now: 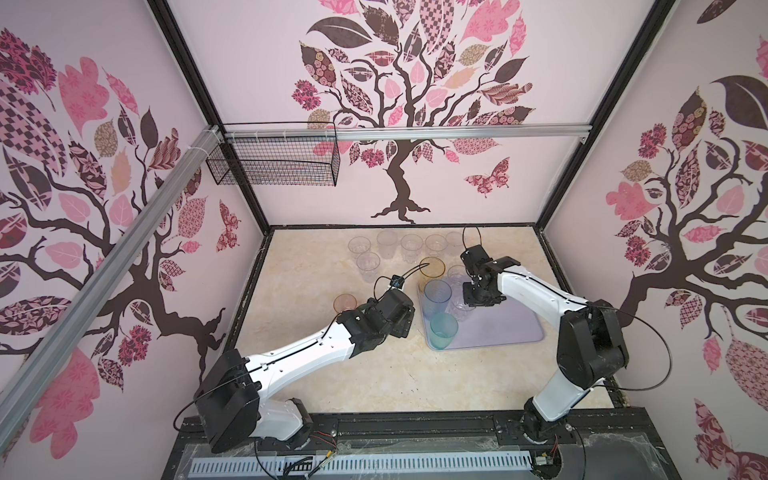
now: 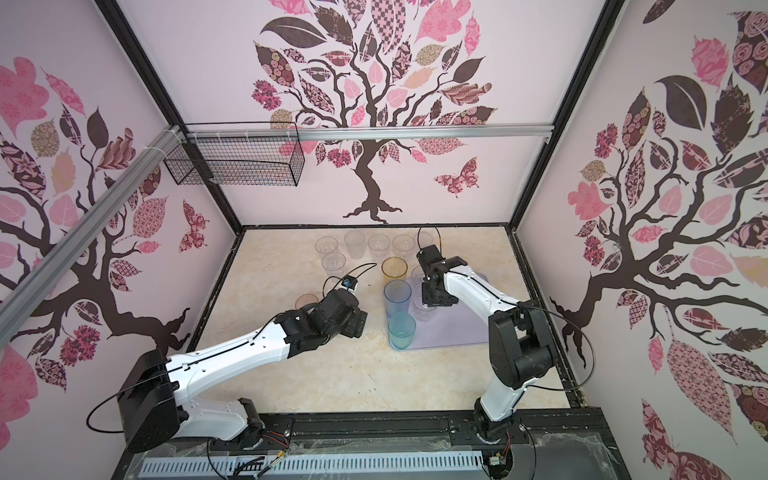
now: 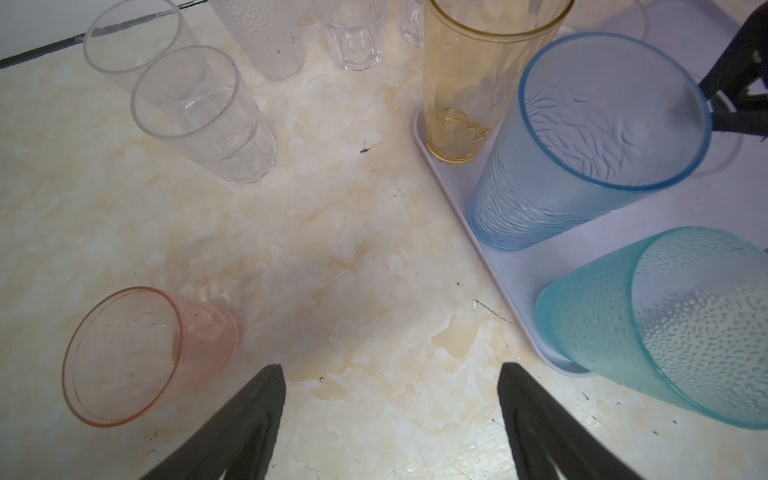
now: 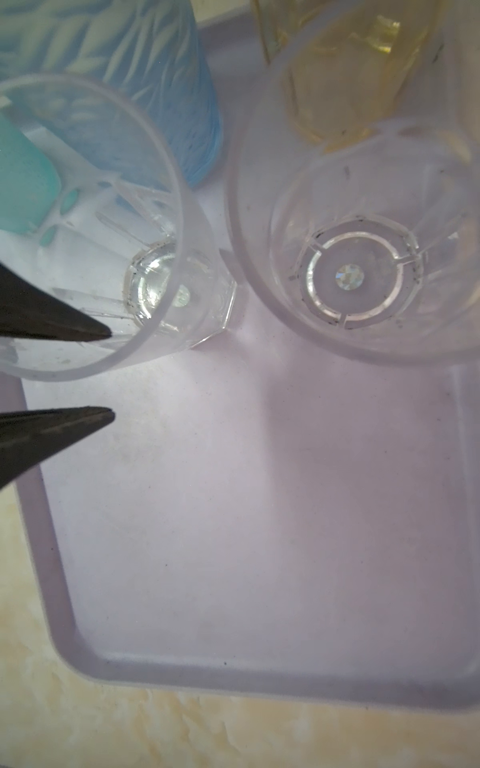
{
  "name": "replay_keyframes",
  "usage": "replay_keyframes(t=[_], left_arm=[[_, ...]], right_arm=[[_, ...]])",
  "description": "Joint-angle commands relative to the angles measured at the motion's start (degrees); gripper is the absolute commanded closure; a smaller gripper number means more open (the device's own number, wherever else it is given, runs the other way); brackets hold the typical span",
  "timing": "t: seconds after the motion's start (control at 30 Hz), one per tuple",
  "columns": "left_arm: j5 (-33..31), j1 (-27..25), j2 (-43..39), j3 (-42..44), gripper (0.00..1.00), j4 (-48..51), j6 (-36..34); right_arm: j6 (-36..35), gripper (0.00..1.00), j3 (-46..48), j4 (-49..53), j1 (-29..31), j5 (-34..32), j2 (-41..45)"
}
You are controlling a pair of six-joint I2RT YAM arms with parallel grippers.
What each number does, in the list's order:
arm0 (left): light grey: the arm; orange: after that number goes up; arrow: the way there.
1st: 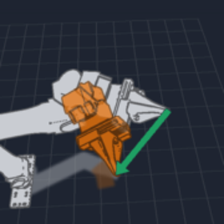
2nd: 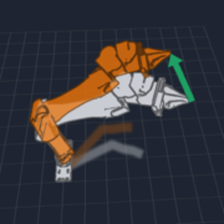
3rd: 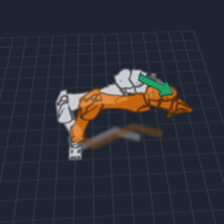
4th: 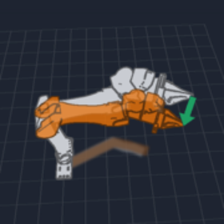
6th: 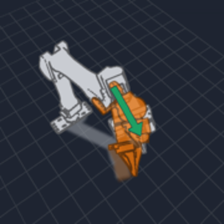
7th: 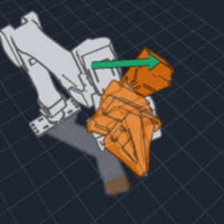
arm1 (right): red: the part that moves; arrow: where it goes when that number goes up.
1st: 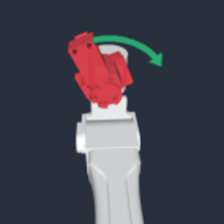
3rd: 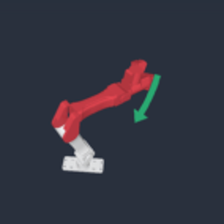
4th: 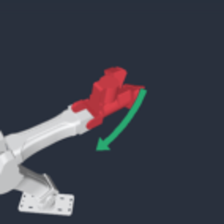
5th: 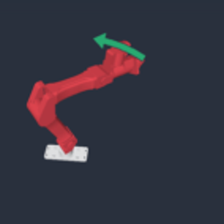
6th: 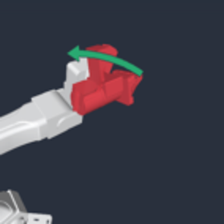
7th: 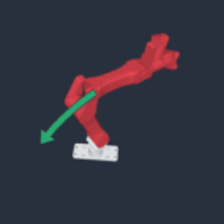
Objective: Place the glasses into the tray
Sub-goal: 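Lower the clear glass beside the first clear glass and open the right gripper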
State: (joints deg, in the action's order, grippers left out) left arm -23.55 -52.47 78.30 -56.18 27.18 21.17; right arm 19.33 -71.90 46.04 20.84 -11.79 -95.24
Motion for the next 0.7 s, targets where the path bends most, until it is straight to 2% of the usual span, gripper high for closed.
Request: replay_keyframes(t=[0.0,0.13,0.27,0.4,0.57,0.67], left_arm=[[-2.2,0.8,-3.0,0.3,0.16,0.8,-0.2],[-1.2,4.7,-6.3,0.4,0.16,1.6,-0.6],[-0.3,9.0,-9.9,0.8,0.16,3.6,-0.9],[6.0,16.9,-16.1,4.8,0.16,3.6,2.6],[8.2,25.2,-21.6,9.7,0.16,4.7,4.0],[7.9,27.0,-22.5,9.6,0.16,6.9,3.9]], right_arm=[[0.5,0.67,-4.3,3.8,-0.1,-1.4,6.9],[1.3,0.63,-5.4,6.4,1.9,-1.5,12.9],[5.0,0.61,-4.6,7.6,6.6,-1.9,18.3],[11.7,0.6,-3.0,5.2,14.4,-0.2,21.5],[16.6,0.6,-1.8,-0.6,24.1,-1.5,20.1],[17.3,0.59,-2.0,-2.9,27.2,-1.1,17.0]])
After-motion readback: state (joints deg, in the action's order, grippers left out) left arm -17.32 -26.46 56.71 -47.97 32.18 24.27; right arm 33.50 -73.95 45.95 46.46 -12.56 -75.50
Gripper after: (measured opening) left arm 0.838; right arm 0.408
